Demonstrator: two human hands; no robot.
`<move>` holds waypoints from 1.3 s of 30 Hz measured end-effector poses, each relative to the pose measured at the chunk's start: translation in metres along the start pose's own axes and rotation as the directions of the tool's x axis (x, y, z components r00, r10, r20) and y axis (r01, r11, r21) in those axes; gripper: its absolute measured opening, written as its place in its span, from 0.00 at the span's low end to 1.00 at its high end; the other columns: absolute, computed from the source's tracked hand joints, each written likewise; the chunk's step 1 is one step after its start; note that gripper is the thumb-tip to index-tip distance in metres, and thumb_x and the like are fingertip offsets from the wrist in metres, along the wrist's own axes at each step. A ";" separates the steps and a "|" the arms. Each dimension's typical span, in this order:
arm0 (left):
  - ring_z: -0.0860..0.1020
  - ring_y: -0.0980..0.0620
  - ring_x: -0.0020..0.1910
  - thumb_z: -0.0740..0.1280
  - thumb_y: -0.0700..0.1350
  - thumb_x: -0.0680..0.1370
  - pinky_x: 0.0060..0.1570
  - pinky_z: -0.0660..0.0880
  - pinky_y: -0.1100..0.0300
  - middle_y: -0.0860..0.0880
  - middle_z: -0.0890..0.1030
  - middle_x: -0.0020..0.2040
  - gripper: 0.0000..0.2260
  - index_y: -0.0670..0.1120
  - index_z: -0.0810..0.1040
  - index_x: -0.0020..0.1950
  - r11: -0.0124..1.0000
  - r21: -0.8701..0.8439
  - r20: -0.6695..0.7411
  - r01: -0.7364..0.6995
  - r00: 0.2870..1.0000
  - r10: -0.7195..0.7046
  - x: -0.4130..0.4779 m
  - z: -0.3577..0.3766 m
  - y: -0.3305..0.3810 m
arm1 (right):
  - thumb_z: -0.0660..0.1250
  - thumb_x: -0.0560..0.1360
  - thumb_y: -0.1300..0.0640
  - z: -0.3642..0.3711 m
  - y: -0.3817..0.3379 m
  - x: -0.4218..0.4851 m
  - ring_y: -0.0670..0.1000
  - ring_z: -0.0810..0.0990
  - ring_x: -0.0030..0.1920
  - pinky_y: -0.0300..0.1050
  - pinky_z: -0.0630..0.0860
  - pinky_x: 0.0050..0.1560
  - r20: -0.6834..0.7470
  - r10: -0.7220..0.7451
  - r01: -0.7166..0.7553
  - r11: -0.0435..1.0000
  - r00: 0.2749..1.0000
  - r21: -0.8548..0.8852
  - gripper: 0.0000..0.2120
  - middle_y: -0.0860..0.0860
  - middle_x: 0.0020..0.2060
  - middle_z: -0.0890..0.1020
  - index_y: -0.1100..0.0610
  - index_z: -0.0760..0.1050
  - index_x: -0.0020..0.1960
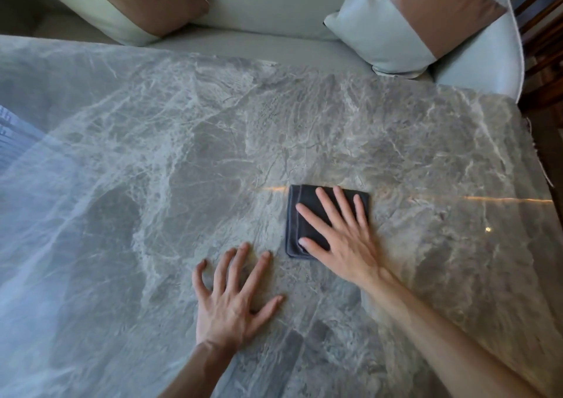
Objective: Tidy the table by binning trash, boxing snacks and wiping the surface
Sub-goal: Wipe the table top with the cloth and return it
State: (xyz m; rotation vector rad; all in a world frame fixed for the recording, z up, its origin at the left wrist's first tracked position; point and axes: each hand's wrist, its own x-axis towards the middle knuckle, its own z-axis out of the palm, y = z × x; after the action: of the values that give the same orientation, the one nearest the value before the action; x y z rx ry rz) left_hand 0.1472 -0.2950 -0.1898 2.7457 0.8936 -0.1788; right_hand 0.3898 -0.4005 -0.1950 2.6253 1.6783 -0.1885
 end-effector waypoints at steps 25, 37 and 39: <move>0.63 0.47 0.74 0.52 0.72 0.73 0.72 0.53 0.36 0.46 0.61 0.77 0.39 0.54 0.50 0.79 0.998 -0.044 -0.004 0.036 0.999 -0.036 -0.003 -0.003 0.001 | 0.51 0.73 0.27 0.009 -0.067 -0.019 0.59 0.50 0.79 0.70 0.50 0.73 -0.105 0.120 -0.107 0.987 0.987 0.119 0.32 0.50 0.79 0.56 0.34 0.52 0.75; 0.59 0.47 0.76 0.47 0.64 0.74 0.74 0.56 0.47 0.50 0.64 0.76 0.34 0.52 0.60 0.77 0.835 -0.395 0.111 0.384 0.922 -0.372 -0.053 -0.068 0.024 | 0.51 0.80 0.38 -0.013 -0.126 -0.088 0.51 0.57 0.78 0.60 0.54 0.76 0.062 0.143 -0.156 0.931 0.988 0.330 0.21 0.43 0.77 0.61 0.35 0.60 0.73; 0.62 0.47 0.73 0.51 0.61 0.74 0.72 0.58 0.49 0.49 0.67 0.74 0.31 0.50 0.62 0.76 0.728 -0.479 0.199 0.491 0.868 -0.454 -0.066 -0.070 0.024 | 0.51 0.80 0.38 -0.016 -0.136 -0.093 0.50 0.59 0.77 0.59 0.55 0.75 0.097 0.121 -0.148 0.921 0.988 0.359 0.21 0.42 0.76 0.63 0.35 0.63 0.72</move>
State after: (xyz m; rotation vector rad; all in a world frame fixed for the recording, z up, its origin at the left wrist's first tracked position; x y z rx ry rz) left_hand 0.1112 -0.3322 -0.1048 1.9621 1.3814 -0.1000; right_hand 0.2292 -0.4261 -0.1620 2.9369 1.5612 -0.6455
